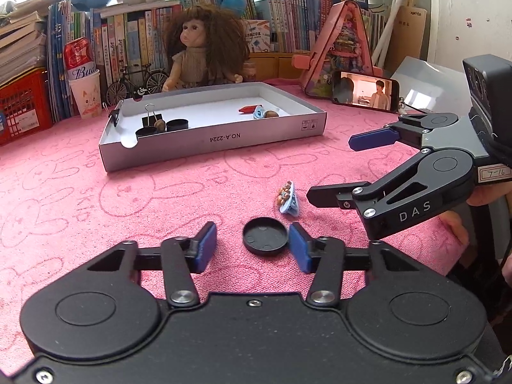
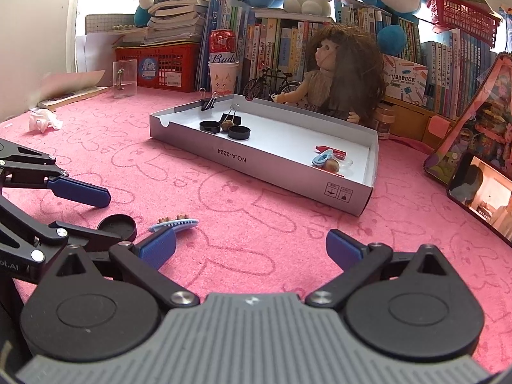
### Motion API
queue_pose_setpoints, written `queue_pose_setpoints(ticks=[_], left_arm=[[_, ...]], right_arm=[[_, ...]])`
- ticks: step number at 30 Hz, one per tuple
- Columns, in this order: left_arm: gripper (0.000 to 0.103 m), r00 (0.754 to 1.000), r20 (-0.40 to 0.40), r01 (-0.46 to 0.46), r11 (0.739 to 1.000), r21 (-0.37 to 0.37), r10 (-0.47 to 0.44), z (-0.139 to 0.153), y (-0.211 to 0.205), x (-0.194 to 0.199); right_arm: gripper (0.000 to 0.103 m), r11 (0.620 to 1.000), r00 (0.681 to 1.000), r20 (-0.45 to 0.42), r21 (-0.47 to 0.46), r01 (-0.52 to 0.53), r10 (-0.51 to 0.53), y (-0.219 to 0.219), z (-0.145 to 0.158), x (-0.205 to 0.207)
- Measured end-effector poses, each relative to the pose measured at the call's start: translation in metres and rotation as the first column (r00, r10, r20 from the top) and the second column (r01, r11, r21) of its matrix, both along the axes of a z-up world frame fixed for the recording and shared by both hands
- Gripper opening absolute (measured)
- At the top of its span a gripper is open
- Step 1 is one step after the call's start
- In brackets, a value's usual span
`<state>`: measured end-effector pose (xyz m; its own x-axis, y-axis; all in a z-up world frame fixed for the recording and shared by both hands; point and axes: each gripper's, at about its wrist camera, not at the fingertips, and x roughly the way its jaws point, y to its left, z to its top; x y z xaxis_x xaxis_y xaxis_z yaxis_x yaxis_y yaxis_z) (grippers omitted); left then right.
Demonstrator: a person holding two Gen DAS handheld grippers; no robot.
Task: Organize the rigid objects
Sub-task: 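Grasp the black round lid with the left tool while the right tool grasps the blue hair clip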
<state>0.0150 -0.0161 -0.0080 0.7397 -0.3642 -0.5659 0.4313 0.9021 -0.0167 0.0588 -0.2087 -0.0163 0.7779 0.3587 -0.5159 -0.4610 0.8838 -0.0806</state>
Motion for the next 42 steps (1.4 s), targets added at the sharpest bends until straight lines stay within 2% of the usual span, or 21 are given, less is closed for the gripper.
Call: queue_pose_setpoints(ticks=[4, 18, 25, 33, 35, 39, 41, 42], left_arm=[[0.030, 1.000, 0.020, -0.012, 1.000, 0.010, 0.012, 0.000, -0.002, -0.002], [0.030, 0.996, 0.021, -0.085, 0.996, -0.014, 0.085, 0.002, 0.008, 0.002], [0.030, 0.995, 0.023, -0.098, 0.995, -0.017, 0.098, 0.004, 0.012, 0.003], [0.030, 0.992, 0.047, -0.120, 0.993, -0.009, 0.120, 0.006, 0.015, 0.005], [0.030, 0.991, 0.046, -0.124, 0.992, -0.012, 0.125, 0.007, 0.016, 0.007], [0.030, 0.991, 0.043, -0.130, 0.991, -0.012, 0.130, 0.006, 0.018, 0.007], [0.030, 0.990, 0.041, -0.133, 0.991, -0.011, 0.133, 0.006, 0.018, 0.008], [0.030, 0.990, 0.040, -0.136, 0.991, -0.011, 0.136, 0.005, 0.018, 0.008]], right_arm=[[0.103, 1.000, 1.000, -0.015, -0.013, -0.014, 0.013, 0.002, -0.001, 0.001], [0.102, 0.996, 0.997, -0.020, -0.042, -0.075, 0.074, 0.013, -0.001, -0.001], [0.090, 0.992, 0.990, -0.058, -0.011, -0.128, 0.128, 0.023, 0.001, 0.003], [0.079, 0.977, 0.976, -0.064, -0.022, -0.211, 0.209, 0.032, 0.009, 0.006], [0.071, 0.971, 0.969, -0.073, -0.029, -0.237, 0.234, 0.035, 0.009, 0.007], [0.065, 0.966, 0.964, -0.080, -0.030, -0.255, 0.252, 0.038, 0.009, 0.008], [0.049, 0.966, 0.964, -0.084, -0.027, -0.257, 0.254, 0.039, 0.009, 0.008], [0.046, 0.968, 0.966, -0.081, -0.034, -0.247, 0.244, 0.040, 0.008, 0.007]])
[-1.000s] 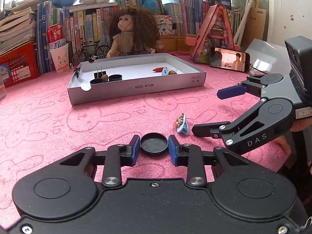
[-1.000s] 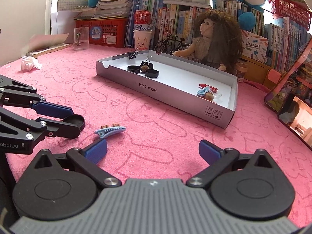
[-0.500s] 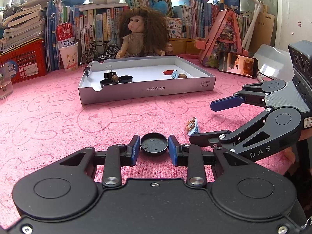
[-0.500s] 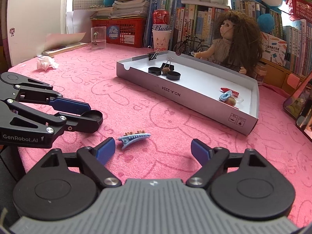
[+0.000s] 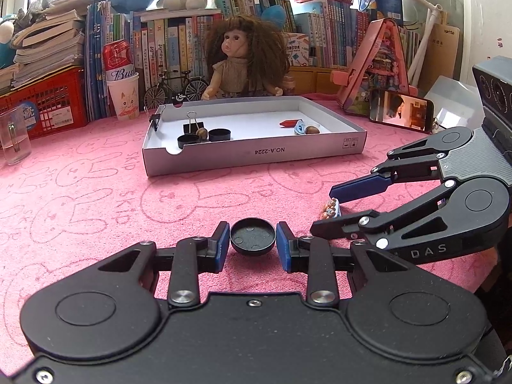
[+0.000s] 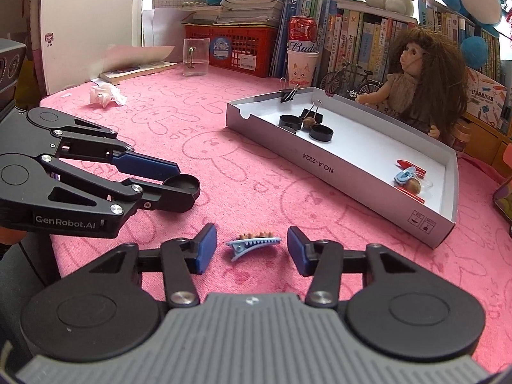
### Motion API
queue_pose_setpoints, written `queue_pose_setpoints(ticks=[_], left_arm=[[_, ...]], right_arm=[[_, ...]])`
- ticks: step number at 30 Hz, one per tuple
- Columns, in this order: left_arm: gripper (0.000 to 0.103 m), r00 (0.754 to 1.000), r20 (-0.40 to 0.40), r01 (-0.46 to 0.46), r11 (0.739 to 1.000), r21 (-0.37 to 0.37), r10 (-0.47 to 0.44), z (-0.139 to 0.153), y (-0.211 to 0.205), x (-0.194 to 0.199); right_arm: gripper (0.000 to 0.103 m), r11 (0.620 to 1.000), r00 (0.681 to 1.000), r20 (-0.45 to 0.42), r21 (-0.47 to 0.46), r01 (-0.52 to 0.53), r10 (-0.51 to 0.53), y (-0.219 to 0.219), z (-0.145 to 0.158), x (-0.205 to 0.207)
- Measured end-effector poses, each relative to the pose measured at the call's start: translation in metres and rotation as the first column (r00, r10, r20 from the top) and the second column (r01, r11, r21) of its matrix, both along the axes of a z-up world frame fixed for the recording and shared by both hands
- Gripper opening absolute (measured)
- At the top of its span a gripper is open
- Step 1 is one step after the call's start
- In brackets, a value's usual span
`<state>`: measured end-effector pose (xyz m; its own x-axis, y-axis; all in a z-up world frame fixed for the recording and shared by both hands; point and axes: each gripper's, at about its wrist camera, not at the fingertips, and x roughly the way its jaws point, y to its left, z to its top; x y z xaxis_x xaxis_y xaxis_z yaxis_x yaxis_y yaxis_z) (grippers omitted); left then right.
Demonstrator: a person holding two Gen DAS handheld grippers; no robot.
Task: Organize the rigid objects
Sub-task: 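Grasp the black round lid with the left tool while the right tool grasps the blue hair clip, then carry the black lid and blue hair clip over the tray with both tools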
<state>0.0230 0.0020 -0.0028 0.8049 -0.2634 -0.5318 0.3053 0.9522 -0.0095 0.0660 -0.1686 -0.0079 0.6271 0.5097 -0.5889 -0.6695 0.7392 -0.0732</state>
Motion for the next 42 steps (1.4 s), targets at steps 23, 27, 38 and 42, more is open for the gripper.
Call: queue_pose_setpoints(ticks=[23, 27, 38, 42], left_arm=[[0.030, 0.998, 0.000, -0.069, 0.997, -0.031, 0.069, -0.001, -0.001, 0.015], [0.030, 0.997, 0.000, -0.077, 0.996, -0.034, 0.077, 0.000, -0.001, 0.018], [0.030, 0.997, 0.021, -0.080, 0.996, -0.041, 0.081, 0.009, -0.003, 0.029], [0.030, 0.996, 0.020, -0.086, 0.995, -0.052, 0.088, 0.012, -0.004, 0.036]], right_arm=[[0.044, 0.855, 0.855, 0.034, 0.063, 0.515, -0.518, -0.011, -0.004, 0.005], [0.044, 0.850, 0.850, 0.039, 0.077, 0.522, -0.525, -0.011, -0.001, 0.004], [0.044, 0.828, 0.828, 0.049, 0.104, 0.551, -0.558, -0.017, 0.005, 0.011], [0.044, 0.823, 0.824, 0.050, 0.108, 0.558, -0.565, -0.019, 0.006, 0.014]])
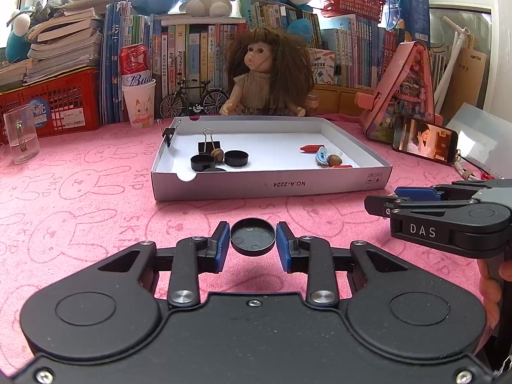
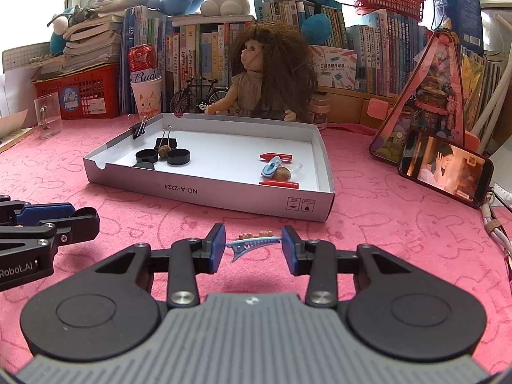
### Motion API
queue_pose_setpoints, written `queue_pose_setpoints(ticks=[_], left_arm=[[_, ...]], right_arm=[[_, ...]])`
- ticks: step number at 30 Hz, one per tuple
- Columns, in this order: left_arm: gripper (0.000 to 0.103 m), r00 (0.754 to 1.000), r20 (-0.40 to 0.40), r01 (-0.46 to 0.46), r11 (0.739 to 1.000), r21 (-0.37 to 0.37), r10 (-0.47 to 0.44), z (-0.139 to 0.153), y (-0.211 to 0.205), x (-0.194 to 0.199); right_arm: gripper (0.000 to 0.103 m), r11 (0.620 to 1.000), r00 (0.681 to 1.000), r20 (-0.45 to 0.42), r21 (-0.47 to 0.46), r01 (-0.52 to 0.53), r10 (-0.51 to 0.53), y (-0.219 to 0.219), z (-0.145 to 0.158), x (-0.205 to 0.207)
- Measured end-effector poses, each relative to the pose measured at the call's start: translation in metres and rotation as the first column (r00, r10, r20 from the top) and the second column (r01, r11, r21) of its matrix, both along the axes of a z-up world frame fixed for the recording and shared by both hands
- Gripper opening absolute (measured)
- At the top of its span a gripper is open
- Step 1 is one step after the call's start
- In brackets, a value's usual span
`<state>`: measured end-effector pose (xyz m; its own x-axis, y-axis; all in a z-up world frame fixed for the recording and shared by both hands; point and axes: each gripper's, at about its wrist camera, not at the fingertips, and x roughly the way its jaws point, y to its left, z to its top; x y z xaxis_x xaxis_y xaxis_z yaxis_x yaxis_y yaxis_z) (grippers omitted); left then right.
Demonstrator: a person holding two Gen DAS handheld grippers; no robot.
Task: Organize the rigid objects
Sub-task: 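Carry the black lid and blue hair clip over the tray with both tools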
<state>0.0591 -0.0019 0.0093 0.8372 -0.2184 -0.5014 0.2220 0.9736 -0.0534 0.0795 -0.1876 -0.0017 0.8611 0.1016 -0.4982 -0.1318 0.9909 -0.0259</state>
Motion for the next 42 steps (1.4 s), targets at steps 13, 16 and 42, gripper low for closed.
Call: queue_pose_setpoints(ticks=[13, 16, 42], left_arm=[[0.030, 1.000, 0.007, -0.012, 1.000, -0.011, 0.012, 0.006, 0.000, 0.011], [0.030, 1.000, 0.013, -0.015, 1.000, -0.012, 0.016, 0.008, 0.000, 0.014], [0.030, 0.998, 0.041, -0.051, 0.998, -0.030, 0.052, 0.020, -0.004, 0.050]], right_arm=[[0.045, 1.000, 1.000, 0.003, 0.022, 0.016, -0.016, -0.004, 0.003, 0.005], [0.045, 1.000, 1.000, 0.009, 0.024, 0.019, -0.019, -0.004, 0.004, 0.007], [0.045, 0.994, 0.999, 0.016, 0.095, 0.050, -0.052, -0.011, 0.013, 0.031]])
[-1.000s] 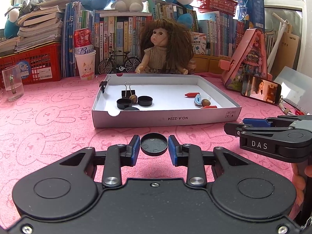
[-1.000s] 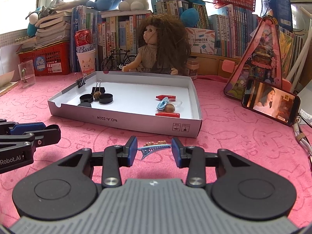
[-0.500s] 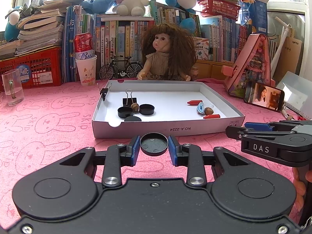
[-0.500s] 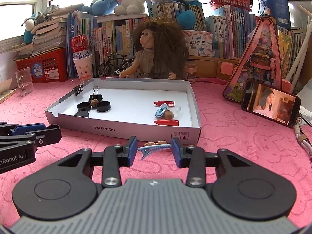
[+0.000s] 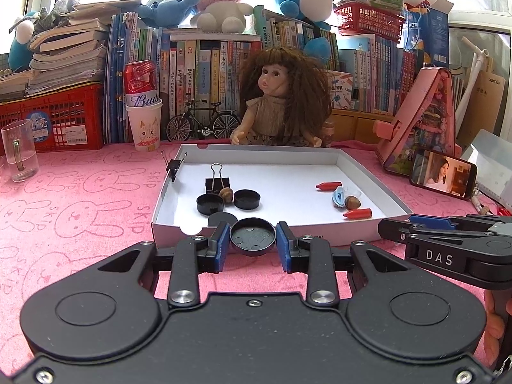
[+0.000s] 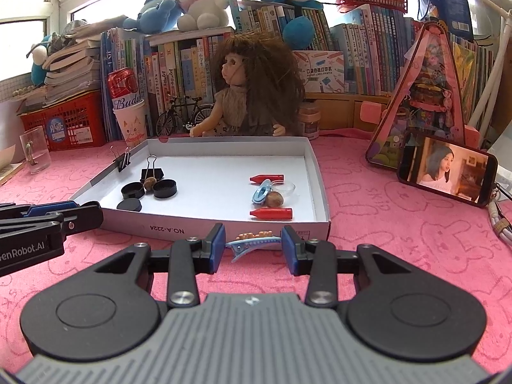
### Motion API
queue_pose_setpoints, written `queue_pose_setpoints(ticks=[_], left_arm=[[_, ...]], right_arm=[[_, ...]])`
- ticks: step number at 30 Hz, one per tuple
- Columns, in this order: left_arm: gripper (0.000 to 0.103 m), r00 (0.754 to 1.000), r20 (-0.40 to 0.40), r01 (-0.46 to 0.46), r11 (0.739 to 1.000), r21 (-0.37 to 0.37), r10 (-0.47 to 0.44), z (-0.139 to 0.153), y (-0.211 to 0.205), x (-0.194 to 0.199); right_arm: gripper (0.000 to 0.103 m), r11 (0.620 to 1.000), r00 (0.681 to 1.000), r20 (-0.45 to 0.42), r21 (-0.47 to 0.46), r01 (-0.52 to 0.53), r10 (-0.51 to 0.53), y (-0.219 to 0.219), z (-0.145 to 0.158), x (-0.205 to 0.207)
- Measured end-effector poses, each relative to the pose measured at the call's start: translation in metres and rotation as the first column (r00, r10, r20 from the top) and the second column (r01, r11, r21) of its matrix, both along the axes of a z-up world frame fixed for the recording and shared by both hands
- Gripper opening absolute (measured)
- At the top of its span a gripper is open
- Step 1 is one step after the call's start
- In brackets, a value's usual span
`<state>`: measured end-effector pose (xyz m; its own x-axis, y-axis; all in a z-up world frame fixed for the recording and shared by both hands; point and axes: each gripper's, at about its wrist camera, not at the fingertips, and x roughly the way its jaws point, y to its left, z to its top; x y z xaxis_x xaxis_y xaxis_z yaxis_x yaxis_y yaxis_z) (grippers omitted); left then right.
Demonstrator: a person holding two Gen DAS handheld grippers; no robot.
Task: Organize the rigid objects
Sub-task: 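Carry the black lid and blue hair clip over the tray with both tools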
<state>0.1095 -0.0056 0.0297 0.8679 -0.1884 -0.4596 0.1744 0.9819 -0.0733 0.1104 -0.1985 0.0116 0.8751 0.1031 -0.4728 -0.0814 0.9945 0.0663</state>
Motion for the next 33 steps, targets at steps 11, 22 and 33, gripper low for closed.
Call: queue_pose_setpoints(ticks=[11, 22, 33], left_arm=[[0.030, 1.000, -0.013, -0.023, 0.999, -0.035, 0.022, 0.006, 0.001, 0.029], [0.030, 0.997, -0.068, -0.043, 0.997, -0.068, 0.038, 0.003, -0.003, 0.060], [0.030, 0.991, -0.125, -0.066, 0.995, -0.072, 0.056, -0.009, -0.007, 0.086]], right_arm=[[0.045, 0.998, 0.999, 0.000, 0.058, 0.037, -0.037, -0.009, 0.003, 0.017], [0.045, 0.988, 0.997, -0.034, 0.131, 0.079, -0.075, -0.017, 0.001, 0.040], [0.044, 0.983, 0.991, -0.085, 0.144, 0.114, -0.102, -0.016, -0.009, 0.063]])
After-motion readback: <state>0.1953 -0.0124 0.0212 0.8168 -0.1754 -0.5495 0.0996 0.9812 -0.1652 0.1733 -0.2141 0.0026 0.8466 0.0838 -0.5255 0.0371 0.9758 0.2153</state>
